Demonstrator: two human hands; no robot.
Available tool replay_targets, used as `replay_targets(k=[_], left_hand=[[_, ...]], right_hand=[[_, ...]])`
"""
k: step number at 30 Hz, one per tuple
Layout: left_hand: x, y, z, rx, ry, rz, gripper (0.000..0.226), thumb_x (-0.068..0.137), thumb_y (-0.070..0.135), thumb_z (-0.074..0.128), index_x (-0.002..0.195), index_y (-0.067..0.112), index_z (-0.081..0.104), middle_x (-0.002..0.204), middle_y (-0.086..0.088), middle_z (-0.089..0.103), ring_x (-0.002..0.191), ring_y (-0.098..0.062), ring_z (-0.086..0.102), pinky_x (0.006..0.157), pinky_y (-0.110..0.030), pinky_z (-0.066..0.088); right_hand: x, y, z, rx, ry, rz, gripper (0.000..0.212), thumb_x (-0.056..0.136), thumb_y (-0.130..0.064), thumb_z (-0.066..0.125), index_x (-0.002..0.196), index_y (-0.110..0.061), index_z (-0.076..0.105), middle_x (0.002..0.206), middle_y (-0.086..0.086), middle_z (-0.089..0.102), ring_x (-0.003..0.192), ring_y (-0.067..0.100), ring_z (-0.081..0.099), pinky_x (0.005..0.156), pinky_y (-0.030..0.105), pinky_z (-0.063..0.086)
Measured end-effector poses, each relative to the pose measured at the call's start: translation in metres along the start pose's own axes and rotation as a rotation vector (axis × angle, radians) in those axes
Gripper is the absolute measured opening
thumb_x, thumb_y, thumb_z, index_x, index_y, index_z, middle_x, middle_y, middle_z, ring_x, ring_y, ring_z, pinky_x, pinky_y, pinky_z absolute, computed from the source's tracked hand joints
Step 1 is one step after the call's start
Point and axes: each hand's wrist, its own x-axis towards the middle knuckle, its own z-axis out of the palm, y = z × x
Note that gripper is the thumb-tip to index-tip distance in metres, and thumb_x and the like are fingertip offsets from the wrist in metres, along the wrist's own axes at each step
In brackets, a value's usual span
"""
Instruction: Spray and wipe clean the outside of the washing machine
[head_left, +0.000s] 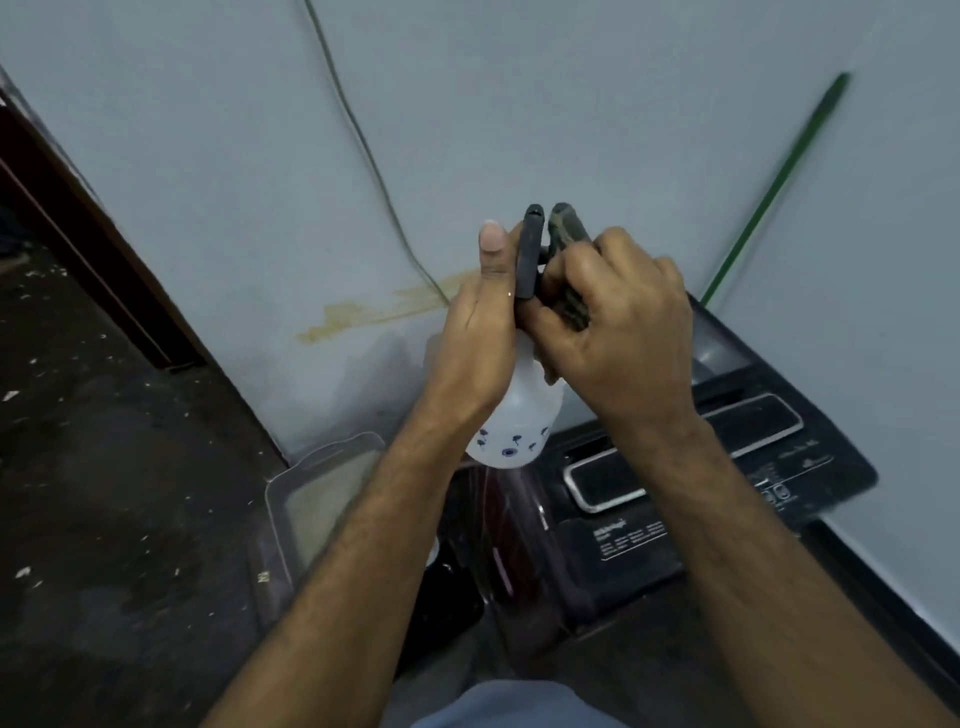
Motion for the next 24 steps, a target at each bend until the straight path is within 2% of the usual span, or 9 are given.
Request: replay_targets(k=[2,5,7,10,13,15,18,21,24], left_hand=[[0.001,0.003,0.025,-0.043,0.014,0.024,0.069,0.110,0.054,0.013,0.099,0.015,0.069,0.080,-0.005,0.068,0.079,-0.022,0.069,0.075,-0.041,0.058],[0.004,0.000,0.052,-0.110,-0.012,-0.025,0.073,0.107,0.061,0.017,0.113,0.014,0.073,0.102,-0.008,0.077,0.101,-0.027,0.075,0.090,-0.051,0.059],[0.007,-0.004,0.063,-0.084,-0.013,-0.053,0.074,0.107,0.062,0.020,0.119,0.011,0.072,0.100,-0.011,0.077,0.093,-0.026,0.074,0.081,-0.048,0.058],[0.012,-0.009,0.077,-0.025,0.017,-0.050,0.078,0.102,0.067,0.025,0.116,0.005,0.070,0.084,-0.011,0.073,0.074,-0.021,0.070,0.066,-0.039,0.055],[0.019,-0.020,0.085,-0.086,0.035,-0.085,0.074,0.100,0.069,0.030,0.115,0.012,0.074,0.097,-0.006,0.078,0.093,-0.022,0.075,0.083,-0.042,0.058],[0.027,-0.031,0.084,-0.189,0.033,-0.105,0.055,0.110,0.049,0.031,0.105,0.022,0.079,0.104,-0.003,0.079,0.105,-0.019,0.073,0.096,-0.041,0.056],[0.037,-0.045,0.076,-0.339,-0.069,-0.155,0.049,0.101,0.014,0.028,0.098,0.023,0.077,0.094,0.007,0.077,0.093,-0.006,0.070,0.086,-0.028,0.053],[0.047,-0.054,0.064,-0.361,-0.114,-0.228,0.041,0.100,0.010,0.035,0.118,0.020,0.070,0.104,0.006,0.078,0.101,-0.006,0.070,0.089,-0.026,0.052],[0.056,-0.070,0.058,-0.116,-0.116,-0.231,0.039,0.088,0.005,0.055,0.120,0.024,0.065,0.116,-0.004,0.074,0.112,-0.012,0.067,0.095,-0.038,0.054]], right_hand=[[-0.001,0.019,-0.013,0.054,0.024,0.012,0.039,0.090,-0.050,0.068,0.099,-0.012,0.070,0.089,0.005,0.060,0.077,0.020,0.056,0.071,0.038,0.044],[0.002,0.043,-0.028,0.204,0.009,0.093,0.051,0.086,-0.042,0.073,0.125,-0.010,0.067,0.104,0.010,0.058,0.091,0.023,0.061,0.080,0.043,0.054],[0.004,0.056,-0.033,0.273,-0.031,0.088,0.052,0.086,-0.031,0.077,0.133,-0.011,0.065,0.105,0.011,0.056,0.092,0.025,0.061,0.079,0.047,0.056],[0.004,0.075,-0.035,0.229,-0.055,-0.018,0.034,0.091,-0.023,0.071,0.124,-0.016,0.073,0.098,0.009,0.057,0.085,0.027,0.057,0.070,0.051,0.051],[0.003,0.086,-0.031,0.112,-0.024,-0.062,0.023,0.096,-0.029,0.066,0.114,-0.022,0.078,0.096,0.006,0.060,0.084,0.025,0.057,0.071,0.042,0.043],[0.005,0.092,-0.027,0.061,-0.004,-0.073,0.021,0.097,-0.034,0.067,0.111,-0.024,0.079,0.096,0.004,0.063,0.083,0.023,0.057,0.071,0.037,0.038],[0.009,0.101,-0.018,-0.066,0.011,-0.123,0.017,0.098,-0.037,0.068,0.107,-0.029,0.080,0.094,0.000,0.066,0.079,0.023,0.058,0.070,0.036,0.033],[0.012,0.106,-0.005,-0.118,-0.002,-0.139,0.016,0.099,-0.037,0.067,0.104,-0.030,0.080,0.094,0.000,0.067,0.078,0.023,0.058,0.069,0.037,0.034],[0.020,0.108,0.010,-0.124,-0.016,-0.134,0.016,0.097,-0.037,0.068,0.104,-0.029,0.081,0.094,0.002,0.067,0.077,0.024,0.058,0.067,0.037,0.038]])
